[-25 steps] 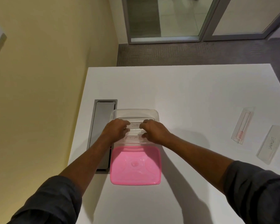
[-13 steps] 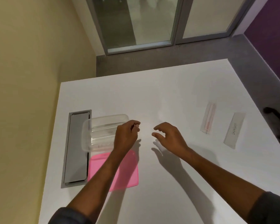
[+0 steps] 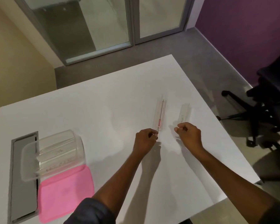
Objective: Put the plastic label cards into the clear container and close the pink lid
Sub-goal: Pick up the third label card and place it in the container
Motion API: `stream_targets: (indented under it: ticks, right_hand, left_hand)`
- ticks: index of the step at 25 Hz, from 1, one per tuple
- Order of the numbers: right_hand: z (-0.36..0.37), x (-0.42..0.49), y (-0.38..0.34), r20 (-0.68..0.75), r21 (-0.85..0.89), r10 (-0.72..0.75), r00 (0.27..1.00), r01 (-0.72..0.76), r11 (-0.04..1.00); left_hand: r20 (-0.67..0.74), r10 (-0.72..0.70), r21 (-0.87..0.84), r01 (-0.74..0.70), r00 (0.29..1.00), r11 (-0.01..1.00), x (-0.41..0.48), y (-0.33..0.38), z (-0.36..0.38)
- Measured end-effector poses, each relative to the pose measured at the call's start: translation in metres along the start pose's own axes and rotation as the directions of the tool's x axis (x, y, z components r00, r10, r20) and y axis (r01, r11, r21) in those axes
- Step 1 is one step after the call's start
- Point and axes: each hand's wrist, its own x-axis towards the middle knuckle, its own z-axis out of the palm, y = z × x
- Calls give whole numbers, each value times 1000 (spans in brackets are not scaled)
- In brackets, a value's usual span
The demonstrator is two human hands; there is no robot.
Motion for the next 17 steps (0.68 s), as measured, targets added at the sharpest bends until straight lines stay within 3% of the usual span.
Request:
stream_targets:
  ticks: [7, 12, 17]
  right_hand:
    - [-27, 46, 33, 53, -38, 221, 974, -219, 975]
    - [-21, 58, 48, 71, -59, 214, 974, -210, 976]
    - [-20, 62, 57, 104, -83, 200, 974, -192, 978]
  left_hand:
    - [86, -34, 56, 30, 996, 998, 37, 43, 96]
    - [145, -76, 42, 70, 987, 997, 52, 42, 129]
    - [101, -131, 49, 127, 986, 991, 63, 39, 142]
